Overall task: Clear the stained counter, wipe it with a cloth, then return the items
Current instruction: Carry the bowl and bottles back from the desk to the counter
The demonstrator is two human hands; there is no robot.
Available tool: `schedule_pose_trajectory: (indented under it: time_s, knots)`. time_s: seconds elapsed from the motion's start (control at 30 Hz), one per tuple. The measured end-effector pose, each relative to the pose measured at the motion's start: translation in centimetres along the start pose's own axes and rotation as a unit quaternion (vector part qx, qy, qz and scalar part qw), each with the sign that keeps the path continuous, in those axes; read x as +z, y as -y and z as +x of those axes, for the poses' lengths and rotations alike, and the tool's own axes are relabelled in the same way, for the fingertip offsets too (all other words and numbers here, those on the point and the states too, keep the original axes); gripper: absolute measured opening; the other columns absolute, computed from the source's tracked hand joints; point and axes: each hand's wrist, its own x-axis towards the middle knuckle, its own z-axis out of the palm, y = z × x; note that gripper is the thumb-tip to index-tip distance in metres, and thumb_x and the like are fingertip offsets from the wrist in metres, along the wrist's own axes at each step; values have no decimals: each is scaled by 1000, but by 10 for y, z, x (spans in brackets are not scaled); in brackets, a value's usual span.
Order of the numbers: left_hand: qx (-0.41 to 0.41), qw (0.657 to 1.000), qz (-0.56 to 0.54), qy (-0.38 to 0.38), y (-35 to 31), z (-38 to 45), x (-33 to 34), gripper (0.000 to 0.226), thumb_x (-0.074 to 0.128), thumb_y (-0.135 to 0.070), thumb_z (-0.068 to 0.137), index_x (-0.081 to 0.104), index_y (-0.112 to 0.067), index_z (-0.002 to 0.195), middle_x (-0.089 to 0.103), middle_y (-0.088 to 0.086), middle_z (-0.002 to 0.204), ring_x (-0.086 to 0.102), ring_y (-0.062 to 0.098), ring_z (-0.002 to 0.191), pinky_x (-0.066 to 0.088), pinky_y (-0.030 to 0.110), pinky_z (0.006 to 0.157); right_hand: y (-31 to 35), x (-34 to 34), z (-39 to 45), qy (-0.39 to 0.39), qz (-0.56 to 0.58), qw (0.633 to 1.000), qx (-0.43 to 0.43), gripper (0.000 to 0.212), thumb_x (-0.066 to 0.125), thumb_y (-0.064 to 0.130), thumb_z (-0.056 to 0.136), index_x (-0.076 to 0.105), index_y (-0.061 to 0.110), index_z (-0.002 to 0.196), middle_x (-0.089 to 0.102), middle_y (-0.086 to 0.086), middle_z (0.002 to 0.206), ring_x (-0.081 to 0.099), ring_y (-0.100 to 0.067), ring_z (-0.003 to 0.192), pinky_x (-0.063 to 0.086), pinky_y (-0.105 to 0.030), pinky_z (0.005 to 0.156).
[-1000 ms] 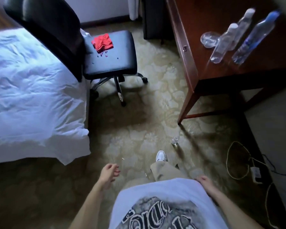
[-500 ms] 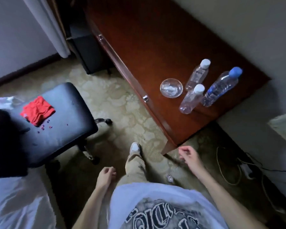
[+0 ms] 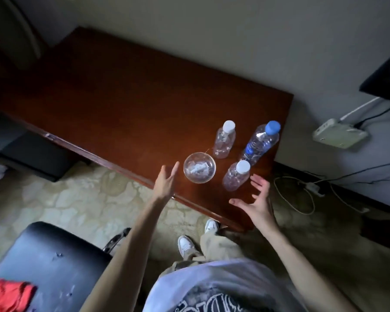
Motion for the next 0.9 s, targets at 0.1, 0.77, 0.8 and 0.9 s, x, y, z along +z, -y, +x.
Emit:
schedule_pose_trajectory:
  time_s: [0.1,0.77,0.8,0.9]
  knots:
    - [-34,994,99,-4,-14,19,23,64,47,-52,100,42,-1,139,57,24,133,61,41,118,51,45,98,9,13,15,-17,13,1000,-9,111,94,30,49,31,17,139,40,9,144,39,-9,135,33,-36,113]
    - [-1,991,131,-9,-11,34,60,37,47,-40,101,55,-4,98,64,12,96,63,31,90,54,46,82,-3,7,32,-117,96,986,69,86,89,23,62,40,17,132,60,-3,119,60,6,97,42,-2,82]
    - [6,990,139,4,-10,32,59,40,50,-42,99,55,-3,97,63,10,92,61,29,87,54,46,79,-2,1,26,-137,99,983,69,91,90,30,59,40,15,133,60,-2,117,60,10,94,42,-1,81]
    - [36,984,166,58,-8,24,66,28,51,-30,102,56,-3,97,63,10,91,62,29,84,54,41,70,-6,-12,-7,-200,93,972,84,93,88,53,47,48,20,125,66,0,110,66,-1,94,51,-17,87]
